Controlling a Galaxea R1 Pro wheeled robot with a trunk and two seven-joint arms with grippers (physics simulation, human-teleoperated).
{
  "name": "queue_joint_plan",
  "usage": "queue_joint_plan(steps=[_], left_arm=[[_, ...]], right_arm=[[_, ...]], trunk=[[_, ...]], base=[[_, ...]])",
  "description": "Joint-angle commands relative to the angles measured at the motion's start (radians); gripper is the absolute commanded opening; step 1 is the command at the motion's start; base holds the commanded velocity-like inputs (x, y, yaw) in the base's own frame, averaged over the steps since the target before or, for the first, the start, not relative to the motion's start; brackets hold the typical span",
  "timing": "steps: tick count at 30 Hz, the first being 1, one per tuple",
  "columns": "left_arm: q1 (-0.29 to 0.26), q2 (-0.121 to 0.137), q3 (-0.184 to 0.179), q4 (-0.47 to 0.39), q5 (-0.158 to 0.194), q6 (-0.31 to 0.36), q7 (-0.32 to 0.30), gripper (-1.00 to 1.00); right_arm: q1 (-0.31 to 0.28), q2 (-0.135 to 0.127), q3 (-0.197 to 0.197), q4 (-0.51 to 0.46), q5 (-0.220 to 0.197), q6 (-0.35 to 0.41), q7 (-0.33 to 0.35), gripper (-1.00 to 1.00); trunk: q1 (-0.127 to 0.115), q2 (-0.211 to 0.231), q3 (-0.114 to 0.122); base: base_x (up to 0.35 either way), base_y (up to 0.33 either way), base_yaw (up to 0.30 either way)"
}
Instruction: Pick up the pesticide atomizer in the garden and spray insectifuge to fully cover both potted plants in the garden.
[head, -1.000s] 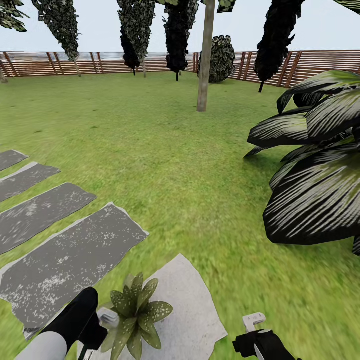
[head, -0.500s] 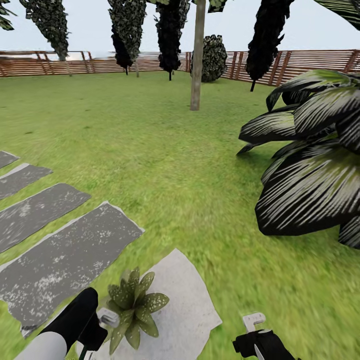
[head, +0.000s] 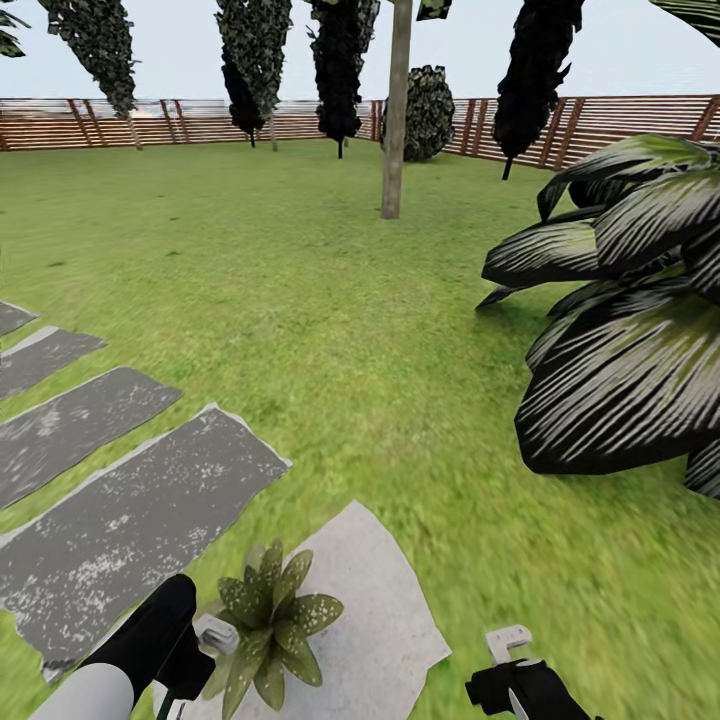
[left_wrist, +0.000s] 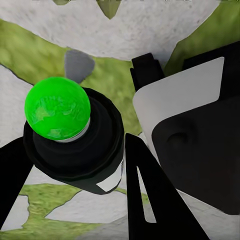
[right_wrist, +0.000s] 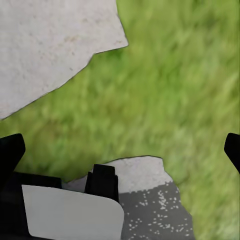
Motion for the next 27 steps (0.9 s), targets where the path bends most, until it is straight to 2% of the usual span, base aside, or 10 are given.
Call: queue_joint_plan(steps=[1, 10, 17, 22, 27], left_arm=[[0.0, 0.0, -0.002, -0.001, -0.01, 0.002, -0.009, -1.0], [-0.002, 0.0, -0.006, 0.002, -0.01, 0.002, -0.009, -1.0], [-0.003, 0.001, -0.001, 0.002, -0.01, 0.002, -0.015, -1.0], [-0.002, 0.003, 0.0, 0.002, -0.01, 0.002, -0.015, -1.0], [-0.002, 0.006, 0.0, 0.002, -0.01, 0.002, -0.014, -1.0]], right_arm=[[0.0, -0.001, 0.003, -0.002, 0.008, 0.006, 0.005, 1.0], [0.0, -0.001, 0.003, -0.003, 0.008, 0.006, 0.005, 1.0], [0.0, -0.001, 0.003, -0.003, 0.008, 0.006, 0.005, 1.0], [0.0, -0.001, 0.003, -0.003, 0.008, 0.006, 0.005, 1.0], [0.0, -0.001, 0.003, -0.003, 0.008, 0.006, 0.005, 1.0]], trunk=[[0.0, 0.0, -0.001], [0.0, 0.0, -0.001], [0.0, 0.0, -0.001], [0.0, 0.0, -0.001], [0.0, 0.0, -0.001]], base=[[0.028, 0.007, 0.006], [0.109, -0.081, -0.015], [0.008, -0.006, -0.268], [-0.198, 0.177, -0.299], [-0.249, 0.221, -0.069]])
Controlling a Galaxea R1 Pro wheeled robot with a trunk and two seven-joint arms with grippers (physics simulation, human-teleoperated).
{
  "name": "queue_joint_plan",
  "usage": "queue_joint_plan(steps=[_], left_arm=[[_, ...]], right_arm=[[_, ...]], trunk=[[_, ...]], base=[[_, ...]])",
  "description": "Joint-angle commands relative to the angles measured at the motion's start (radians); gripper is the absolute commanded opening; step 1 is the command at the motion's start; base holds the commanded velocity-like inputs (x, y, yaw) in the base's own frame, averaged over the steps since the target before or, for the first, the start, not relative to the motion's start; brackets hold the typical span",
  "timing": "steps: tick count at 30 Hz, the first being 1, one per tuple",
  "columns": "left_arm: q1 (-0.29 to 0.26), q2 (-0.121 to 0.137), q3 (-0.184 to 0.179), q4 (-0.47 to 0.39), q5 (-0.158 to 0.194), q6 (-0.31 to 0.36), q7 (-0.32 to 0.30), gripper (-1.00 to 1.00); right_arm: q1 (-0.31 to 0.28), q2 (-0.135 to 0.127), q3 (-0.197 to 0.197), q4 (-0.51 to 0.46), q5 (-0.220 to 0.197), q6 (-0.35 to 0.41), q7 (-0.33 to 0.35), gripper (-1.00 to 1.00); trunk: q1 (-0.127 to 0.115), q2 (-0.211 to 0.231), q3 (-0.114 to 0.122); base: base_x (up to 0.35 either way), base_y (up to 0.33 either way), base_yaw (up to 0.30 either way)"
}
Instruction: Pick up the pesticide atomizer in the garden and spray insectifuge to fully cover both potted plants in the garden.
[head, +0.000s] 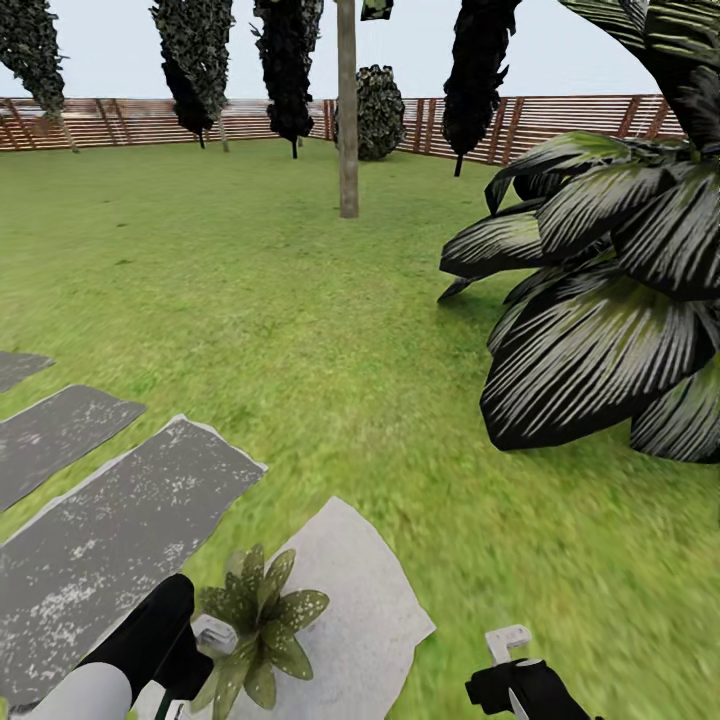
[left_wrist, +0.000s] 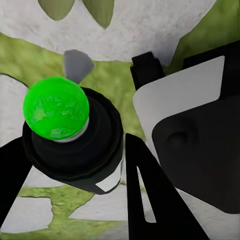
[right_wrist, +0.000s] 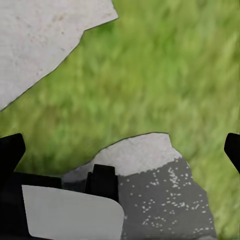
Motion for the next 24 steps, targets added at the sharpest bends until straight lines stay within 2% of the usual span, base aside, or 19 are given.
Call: queue_joint_plan(steps=[1, 9, 15, 24], left_arm=[[0.0, 0.0, -0.002, -0.001, -0.009, 0.002, -0.006, -1.0], [0.0, -0.004, -0.003, -0.002, -0.01, 0.001, -0.001, -1.0], [0.0, -0.004, -0.008, -0.003, -0.011, 0.002, 0.0, -1.0], [-0.002, -0.002, -0.009, -0.002, -0.011, 0.001, 0.001, -1.0]], right_arm=[[0.0, -0.001, 0.002, -0.002, 0.008, 0.006, 0.005, 1.0], [0.0, -0.001, 0.002, -0.002, 0.008, 0.006, 0.005, 1.0], [0.0, -0.001, 0.002, -0.002, 0.008, 0.006, 0.005, 1.0], [0.0, -0.001, 0.002, -0.002, 0.008, 0.006, 0.005, 1.0]], trunk=[[-0.001, 0.0, -0.001], [-0.001, 0.0, -0.001], [-0.001, 0.0, -0.001], [-0.001, 0.0, -0.001]], base=[[-0.25, 0.223, -0.006], [-0.239, 0.212, -0.047], [-0.025, 0.021, -0.233], [0.0, 0.068, -0.008]])
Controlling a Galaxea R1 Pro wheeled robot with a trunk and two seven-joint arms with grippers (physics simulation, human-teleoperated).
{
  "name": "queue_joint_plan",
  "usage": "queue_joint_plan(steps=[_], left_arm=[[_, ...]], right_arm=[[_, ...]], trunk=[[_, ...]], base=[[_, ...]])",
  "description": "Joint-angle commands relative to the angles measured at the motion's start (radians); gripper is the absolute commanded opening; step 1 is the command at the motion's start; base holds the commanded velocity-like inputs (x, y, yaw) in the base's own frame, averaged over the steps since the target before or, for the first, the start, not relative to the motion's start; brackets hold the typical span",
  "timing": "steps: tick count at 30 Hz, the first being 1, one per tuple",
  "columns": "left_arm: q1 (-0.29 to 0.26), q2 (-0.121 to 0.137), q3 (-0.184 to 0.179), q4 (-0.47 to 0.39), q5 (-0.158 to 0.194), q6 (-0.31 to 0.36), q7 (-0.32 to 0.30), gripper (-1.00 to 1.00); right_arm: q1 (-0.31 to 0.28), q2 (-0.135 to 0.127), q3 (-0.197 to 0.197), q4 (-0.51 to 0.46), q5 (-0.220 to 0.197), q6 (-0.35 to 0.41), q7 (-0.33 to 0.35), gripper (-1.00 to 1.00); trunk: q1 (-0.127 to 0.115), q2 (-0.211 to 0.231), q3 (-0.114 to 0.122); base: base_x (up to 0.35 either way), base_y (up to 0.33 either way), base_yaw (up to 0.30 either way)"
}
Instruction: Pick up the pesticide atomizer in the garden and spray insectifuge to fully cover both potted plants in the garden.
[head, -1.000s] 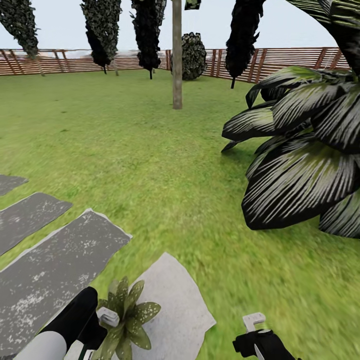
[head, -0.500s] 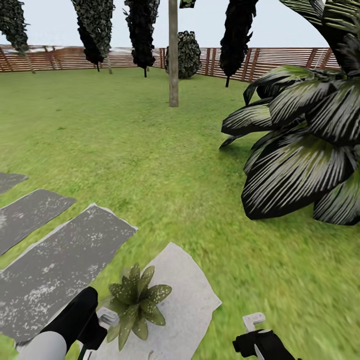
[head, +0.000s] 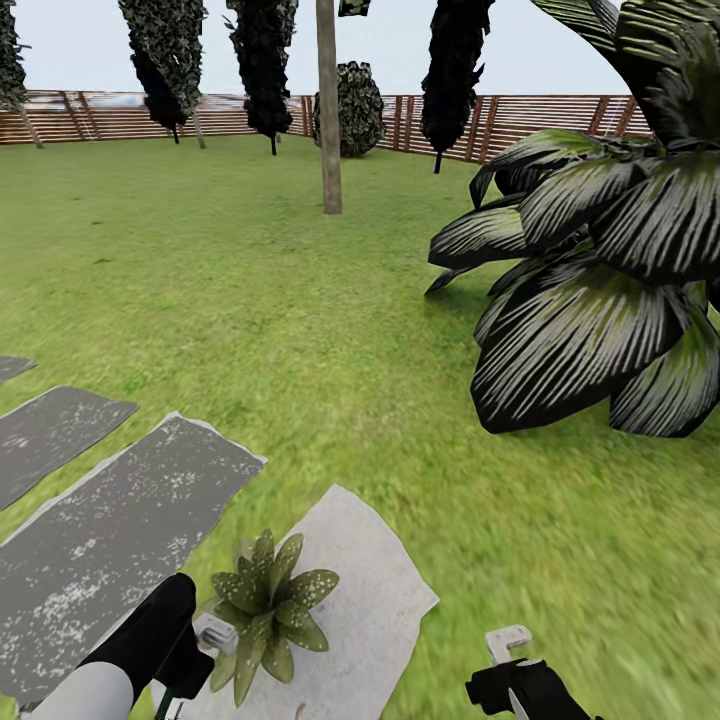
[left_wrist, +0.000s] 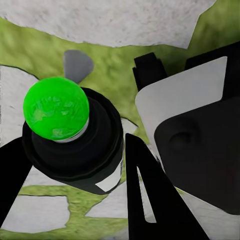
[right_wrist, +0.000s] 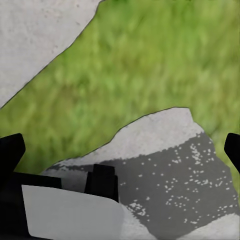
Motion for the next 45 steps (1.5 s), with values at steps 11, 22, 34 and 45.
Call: queue_joint_plan(steps=[11, 22, 34, 45], left_arm=[[-0.005, -0.001, -0.008, 0.001, -0.009, 0.003, -0.007, -1.0], [-0.002, -0.001, -0.006, 0.004, -0.009, 0.003, -0.008, -1.0], [-0.002, -0.001, -0.008, 0.004, -0.009, 0.003, -0.007, -1.0], [-0.007, -0.002, -0.011, 0.004, -0.009, 0.005, -0.006, -1.0]], right_arm=[[0.0, -0.001, 0.003, -0.002, 0.008, 0.006, 0.005, 1.0], [0.0, -0.001, 0.003, -0.002, 0.008, 0.006, 0.005, 1.0], [0.0, -0.001, 0.003, -0.002, 0.009, 0.006, 0.005, 1.0], [0.0, -0.001, 0.003, -0.002, 0.008, 0.016, 0.005, 1.0]], trunk=[[0.0, 0.0, -0.001], [0.0, 0.0, -0.001], [0.0, 0.0, -0.001], [0.0, 0.0, -0.001]], base=[[0.0, 0.028, 0.0], [0.0, -0.123, 0.0], [0.0, 0.195, 0.0], [0.029, 0.005, 0.0]])
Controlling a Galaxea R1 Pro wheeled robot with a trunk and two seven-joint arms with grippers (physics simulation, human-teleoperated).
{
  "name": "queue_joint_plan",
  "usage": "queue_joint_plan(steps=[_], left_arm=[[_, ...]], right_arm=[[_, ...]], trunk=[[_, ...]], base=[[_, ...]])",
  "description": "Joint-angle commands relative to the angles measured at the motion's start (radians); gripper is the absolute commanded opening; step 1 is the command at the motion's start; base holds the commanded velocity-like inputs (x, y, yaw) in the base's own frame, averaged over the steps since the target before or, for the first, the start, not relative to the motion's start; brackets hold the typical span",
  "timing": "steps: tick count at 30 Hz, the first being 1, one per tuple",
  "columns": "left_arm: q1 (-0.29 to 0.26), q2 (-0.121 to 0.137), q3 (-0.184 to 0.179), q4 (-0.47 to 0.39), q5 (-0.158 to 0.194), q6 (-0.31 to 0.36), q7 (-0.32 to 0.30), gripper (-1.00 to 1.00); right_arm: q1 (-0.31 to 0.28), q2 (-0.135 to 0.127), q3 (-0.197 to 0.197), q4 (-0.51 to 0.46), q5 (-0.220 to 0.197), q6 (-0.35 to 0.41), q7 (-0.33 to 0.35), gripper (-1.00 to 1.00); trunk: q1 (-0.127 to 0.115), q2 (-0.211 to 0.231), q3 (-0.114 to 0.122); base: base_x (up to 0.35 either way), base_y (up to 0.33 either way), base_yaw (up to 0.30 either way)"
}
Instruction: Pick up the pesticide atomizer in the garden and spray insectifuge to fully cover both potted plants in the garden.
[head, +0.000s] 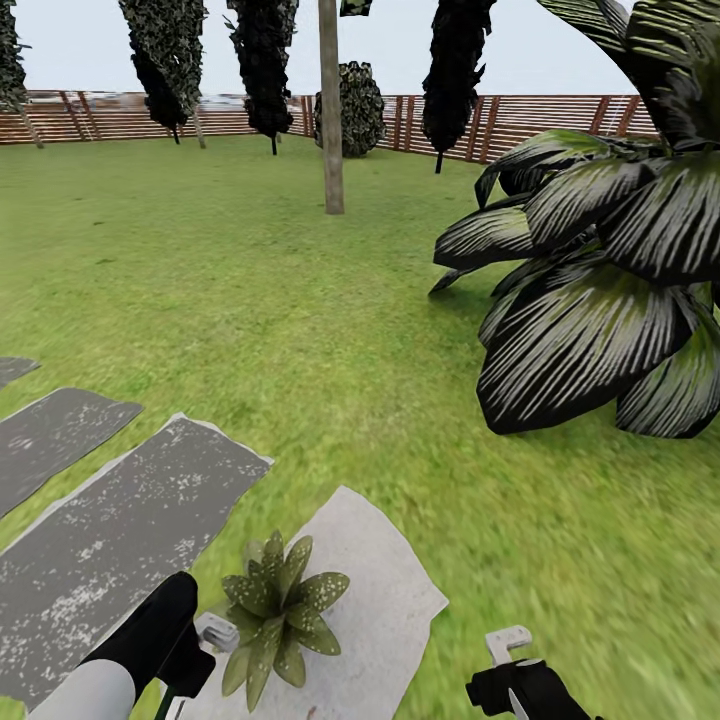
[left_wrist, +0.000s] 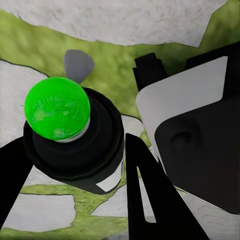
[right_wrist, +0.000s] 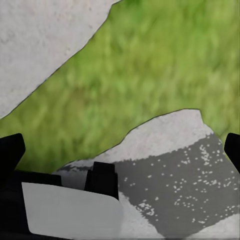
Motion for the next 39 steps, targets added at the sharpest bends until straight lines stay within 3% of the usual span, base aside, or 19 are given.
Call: queue_joint_plan(steps=[1, 15, 21, 29, 39], left_arm=[[0.0, 0.001, -0.003, -0.001, -0.009, 0.002, -0.009, -1.0], [0.0, 0.001, -0.003, 0.005, -0.009, 0.002, -0.012, -1.0], [-0.001, 0.002, -0.003, 0.179, -0.009, 0.002, -0.014, -1.0], [-0.003, 0.003, -0.003, 0.195, -0.01, 0.002, -0.014, -1.0], [-0.196, 0.004, -0.002, 0.195, -0.01, 0.003, -0.015, -1.0]], right_arm=[[0.0, -0.001, 0.003, -0.002, 0.007, 0.007, 0.005, 1.0], [0.0, -0.001, 0.003, -0.002, 0.008, 0.01, 0.005, 1.0], [0.0, -0.001, 0.003, -0.002, 0.007, 0.01, 0.005, 1.0], [0.0, -0.001, 0.003, -0.003, 0.007, 0.01, 0.005, 1.0], [0.0, -0.001, 0.003, -0.003, 0.008, 0.01, 0.005, 1.0]], trunk=[[0.0, 0.0, -0.001], [0.0, 0.0, -0.001], [0.0, 0.0, -0.001], [0.0, 0.0, -0.001], [0.0, 0.0, -0.001]], base=[[0.019, 0.0, 0.0], [0.096, -0.086, -0.08], [0.0, 0.0, -0.01], [0.0, 0.0, 0.0], [0.0, 0.0, 0.0]])
